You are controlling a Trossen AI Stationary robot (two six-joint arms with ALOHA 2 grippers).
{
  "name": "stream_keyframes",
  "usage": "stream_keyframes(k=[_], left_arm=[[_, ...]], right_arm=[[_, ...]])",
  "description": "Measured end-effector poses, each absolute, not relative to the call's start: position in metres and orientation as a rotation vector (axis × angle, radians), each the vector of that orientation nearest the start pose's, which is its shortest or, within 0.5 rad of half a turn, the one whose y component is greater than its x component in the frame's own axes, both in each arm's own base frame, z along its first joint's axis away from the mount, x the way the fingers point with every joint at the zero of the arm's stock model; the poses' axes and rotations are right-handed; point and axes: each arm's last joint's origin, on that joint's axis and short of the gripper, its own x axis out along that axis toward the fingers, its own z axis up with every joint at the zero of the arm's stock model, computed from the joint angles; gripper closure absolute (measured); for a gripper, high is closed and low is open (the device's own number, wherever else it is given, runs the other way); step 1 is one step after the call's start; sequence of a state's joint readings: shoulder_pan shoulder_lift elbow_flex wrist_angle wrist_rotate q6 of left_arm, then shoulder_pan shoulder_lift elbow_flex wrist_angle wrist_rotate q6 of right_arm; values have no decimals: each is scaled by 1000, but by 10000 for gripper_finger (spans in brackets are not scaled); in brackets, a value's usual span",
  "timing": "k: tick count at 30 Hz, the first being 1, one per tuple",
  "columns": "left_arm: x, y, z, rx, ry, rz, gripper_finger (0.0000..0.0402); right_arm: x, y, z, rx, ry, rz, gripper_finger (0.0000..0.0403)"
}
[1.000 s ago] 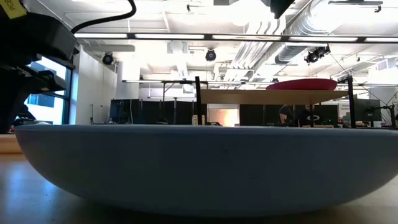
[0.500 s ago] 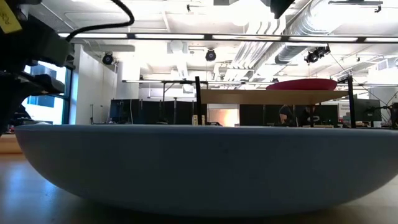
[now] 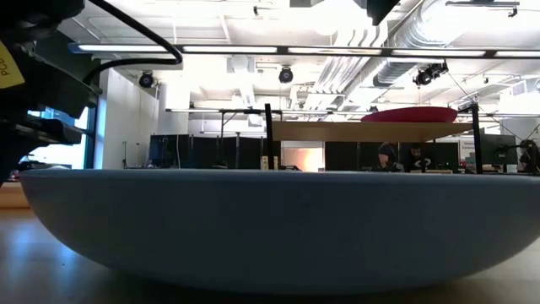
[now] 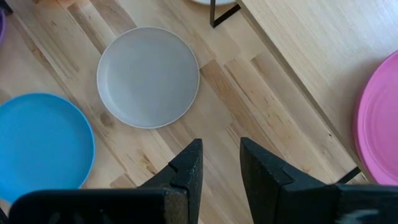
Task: Place and stack plates onto a shelf
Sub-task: Stack the purple plate on top of the pink plate on the shelf
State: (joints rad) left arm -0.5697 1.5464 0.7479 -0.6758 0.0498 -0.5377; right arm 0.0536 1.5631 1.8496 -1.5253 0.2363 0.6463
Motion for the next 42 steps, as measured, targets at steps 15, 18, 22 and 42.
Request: stream_keyframes(k=[15, 18, 22, 42], left_arm=[[199, -130, 140, -60, 1518, -134, 396], [198, -130, 141, -63, 1515, -138, 398], [197, -129, 146, -83, 1495, -143, 399], [182, -117, 196, -317, 1281, -38, 401]], right_arm=[[267, 8, 404, 382, 1120, -543, 318], [267, 8, 404, 382, 1120, -543, 318], [267, 8, 404, 382, 1120, -544, 318], [268, 6, 404, 351, 1095, -584, 303]])
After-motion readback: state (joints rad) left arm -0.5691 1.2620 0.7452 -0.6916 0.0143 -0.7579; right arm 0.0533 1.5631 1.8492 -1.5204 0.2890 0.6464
